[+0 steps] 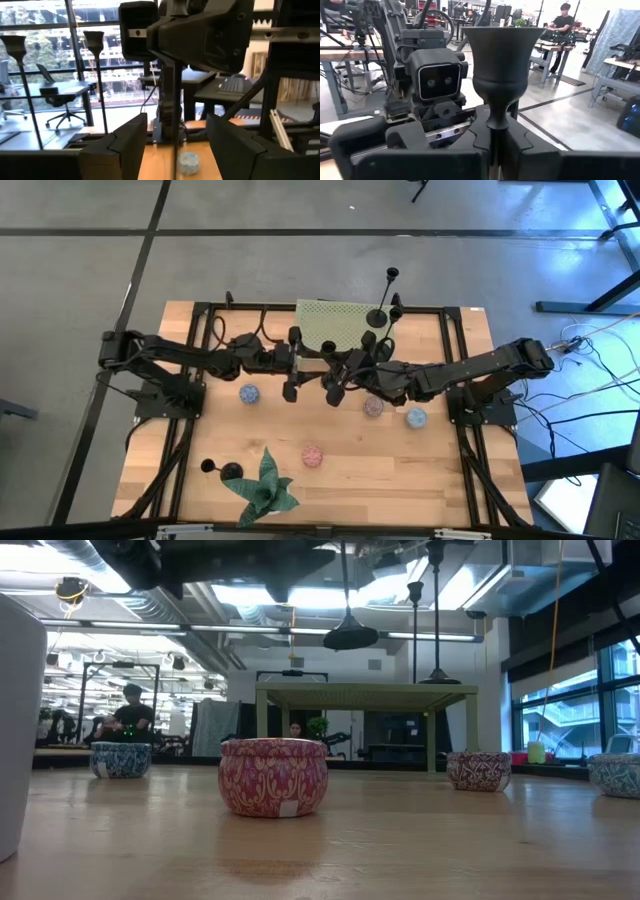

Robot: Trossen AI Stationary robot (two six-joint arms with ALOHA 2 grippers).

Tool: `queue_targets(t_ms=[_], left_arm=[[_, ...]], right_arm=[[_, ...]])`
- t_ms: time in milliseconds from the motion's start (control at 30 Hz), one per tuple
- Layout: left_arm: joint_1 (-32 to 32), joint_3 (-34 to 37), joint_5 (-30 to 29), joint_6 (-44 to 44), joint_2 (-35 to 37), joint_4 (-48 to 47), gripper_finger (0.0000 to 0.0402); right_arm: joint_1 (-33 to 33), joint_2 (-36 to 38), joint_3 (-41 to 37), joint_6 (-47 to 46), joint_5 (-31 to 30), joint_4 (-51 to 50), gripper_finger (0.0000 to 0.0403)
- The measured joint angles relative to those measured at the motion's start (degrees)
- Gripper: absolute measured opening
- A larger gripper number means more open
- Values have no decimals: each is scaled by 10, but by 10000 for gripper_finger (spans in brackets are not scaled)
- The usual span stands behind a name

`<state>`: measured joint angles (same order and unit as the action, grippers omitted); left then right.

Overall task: Pick & Place candle stick holders
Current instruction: Put the black candle holder on the shelf

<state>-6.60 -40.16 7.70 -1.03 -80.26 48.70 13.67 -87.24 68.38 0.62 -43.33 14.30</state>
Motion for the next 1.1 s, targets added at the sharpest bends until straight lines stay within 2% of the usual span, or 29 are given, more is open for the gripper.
queue_targets(t_ms=[133,300,500,700,933,1033,1100], left_arm=[[0,0,0,3,-5,8,176],[0,-15,15,13,-5,4,144],[2,-48,24,9,-31,-24,141],[2,-76,13,5,-74,-22,134],[2,-77,8,-2,-76,-22,51],[2,-77,7,-2,-76,-23,14],[2,-77,7,-2,-76,-25,10]], right_arm=[[0,0,0,2,0,0,13],[0,0,0,-2,0,0,35],[-7,0,0,-1,0,-1,12],[-13,0,0,-2,14,-5,34],[-13,0,0,8,16,-10,12],[-13,0,0,11,16,-11,15],[-13,0,0,11,16,-11,32]])
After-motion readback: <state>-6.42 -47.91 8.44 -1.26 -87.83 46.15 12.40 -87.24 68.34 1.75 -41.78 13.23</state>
